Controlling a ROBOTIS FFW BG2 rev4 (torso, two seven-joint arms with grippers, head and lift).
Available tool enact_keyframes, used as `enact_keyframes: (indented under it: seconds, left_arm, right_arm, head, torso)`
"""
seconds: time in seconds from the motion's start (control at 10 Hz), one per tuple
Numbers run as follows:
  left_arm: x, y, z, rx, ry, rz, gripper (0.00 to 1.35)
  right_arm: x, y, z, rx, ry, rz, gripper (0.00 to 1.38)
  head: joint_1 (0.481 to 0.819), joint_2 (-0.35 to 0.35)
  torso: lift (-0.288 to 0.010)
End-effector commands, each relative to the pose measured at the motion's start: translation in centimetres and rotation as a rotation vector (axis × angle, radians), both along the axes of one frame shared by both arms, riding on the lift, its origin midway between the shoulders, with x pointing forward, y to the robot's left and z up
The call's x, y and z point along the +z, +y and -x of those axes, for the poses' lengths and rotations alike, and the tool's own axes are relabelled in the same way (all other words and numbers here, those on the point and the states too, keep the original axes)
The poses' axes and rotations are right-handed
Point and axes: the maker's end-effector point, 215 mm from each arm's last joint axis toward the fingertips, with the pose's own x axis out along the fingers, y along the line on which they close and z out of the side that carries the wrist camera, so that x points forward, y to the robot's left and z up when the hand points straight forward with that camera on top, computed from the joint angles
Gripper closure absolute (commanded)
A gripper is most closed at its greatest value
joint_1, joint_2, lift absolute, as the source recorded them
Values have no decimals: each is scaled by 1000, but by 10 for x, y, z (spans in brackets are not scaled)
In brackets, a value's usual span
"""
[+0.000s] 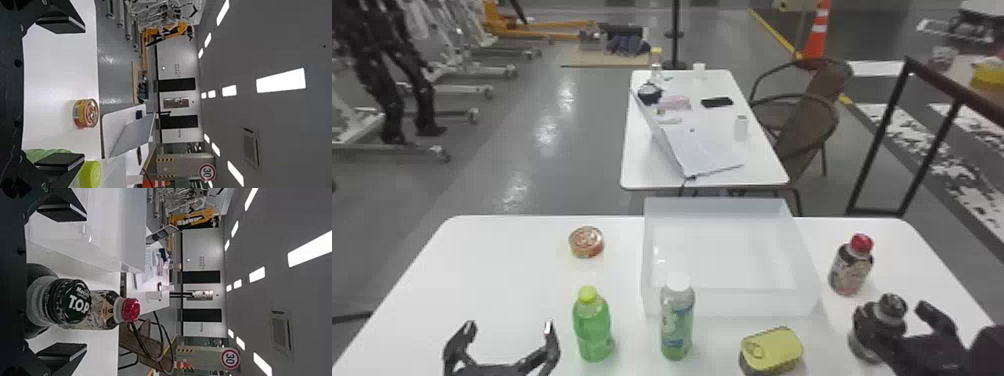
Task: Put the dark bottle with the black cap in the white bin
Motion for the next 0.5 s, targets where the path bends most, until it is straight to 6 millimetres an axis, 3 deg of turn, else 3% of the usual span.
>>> enact_keyframes:
  seconds: [0.0,0.4]
  left_arm:
    - [-1,2,1,4,1,3,153]
    - [-3,3,2,6,3,10,153]
  right_arm:
    - [-6,-1,2,0,12,16,134]
    - [-26,-10,7,-17,42,44,134]
  head:
    - [549,0]
    - [549,0]
  torso:
    - [-100]
    - [-100]
